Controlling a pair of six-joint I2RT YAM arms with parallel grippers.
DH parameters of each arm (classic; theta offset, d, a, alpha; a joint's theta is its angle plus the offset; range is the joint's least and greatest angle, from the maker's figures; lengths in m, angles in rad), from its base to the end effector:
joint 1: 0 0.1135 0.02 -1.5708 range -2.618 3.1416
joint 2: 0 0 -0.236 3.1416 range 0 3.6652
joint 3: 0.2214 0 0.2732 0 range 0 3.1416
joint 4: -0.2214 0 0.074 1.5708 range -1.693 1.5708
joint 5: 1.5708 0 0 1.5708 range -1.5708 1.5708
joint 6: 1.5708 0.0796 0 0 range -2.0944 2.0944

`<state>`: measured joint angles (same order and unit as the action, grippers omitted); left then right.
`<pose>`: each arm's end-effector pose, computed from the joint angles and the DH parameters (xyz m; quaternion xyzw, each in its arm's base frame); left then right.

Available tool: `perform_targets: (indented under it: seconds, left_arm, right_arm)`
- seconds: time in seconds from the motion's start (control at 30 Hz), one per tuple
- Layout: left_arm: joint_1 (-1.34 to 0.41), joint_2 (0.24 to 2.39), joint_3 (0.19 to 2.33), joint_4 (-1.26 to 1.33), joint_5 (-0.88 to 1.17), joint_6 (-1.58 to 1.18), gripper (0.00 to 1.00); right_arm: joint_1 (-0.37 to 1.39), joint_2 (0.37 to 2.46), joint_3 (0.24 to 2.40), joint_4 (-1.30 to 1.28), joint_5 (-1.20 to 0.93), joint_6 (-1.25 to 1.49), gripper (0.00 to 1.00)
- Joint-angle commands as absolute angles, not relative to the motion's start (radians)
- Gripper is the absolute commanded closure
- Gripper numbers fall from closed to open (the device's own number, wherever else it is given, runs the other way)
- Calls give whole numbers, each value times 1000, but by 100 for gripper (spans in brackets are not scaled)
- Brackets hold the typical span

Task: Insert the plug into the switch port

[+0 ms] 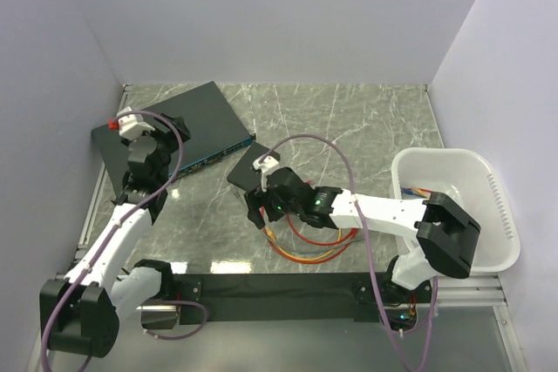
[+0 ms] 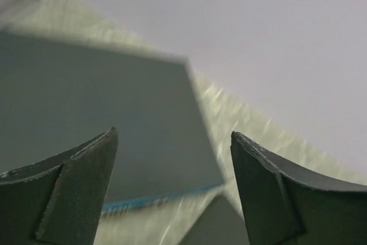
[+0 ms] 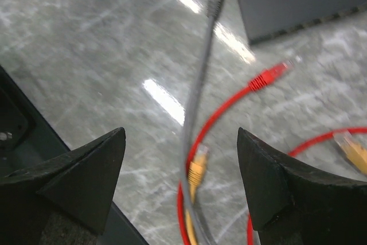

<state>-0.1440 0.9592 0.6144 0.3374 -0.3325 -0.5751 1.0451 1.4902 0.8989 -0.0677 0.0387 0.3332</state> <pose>0.3054 -0.0180 0.2720 -0.2636 0.6588 -0.1345 0.6917 0.1919 0.3246 0.1559 -0.3048 0.8444 0.2665 0.3508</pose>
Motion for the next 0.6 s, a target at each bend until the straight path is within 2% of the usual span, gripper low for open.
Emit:
perform_targets:
  seconds: [0.0, 0.2, 0.37, 0.57]
  left_arm:
    - [-144, 988, 689, 74, -328, -693, 17]
    - [-146, 933, 657, -52, -406, -699, 19]
    - [-147, 842, 617, -54, -403, -736, 19]
    - [-146, 828, 629, -100, -420, -762, 20]
  right_arm:
    - [1057, 1535, 979, -58, 61, 307, 16]
    - [1055, 1730, 1153, -106, 75, 318, 21]
    - [1057, 1877, 1287, -161, 87, 333, 24]
    - [1055, 1988, 1362, -204, 124, 344, 27]
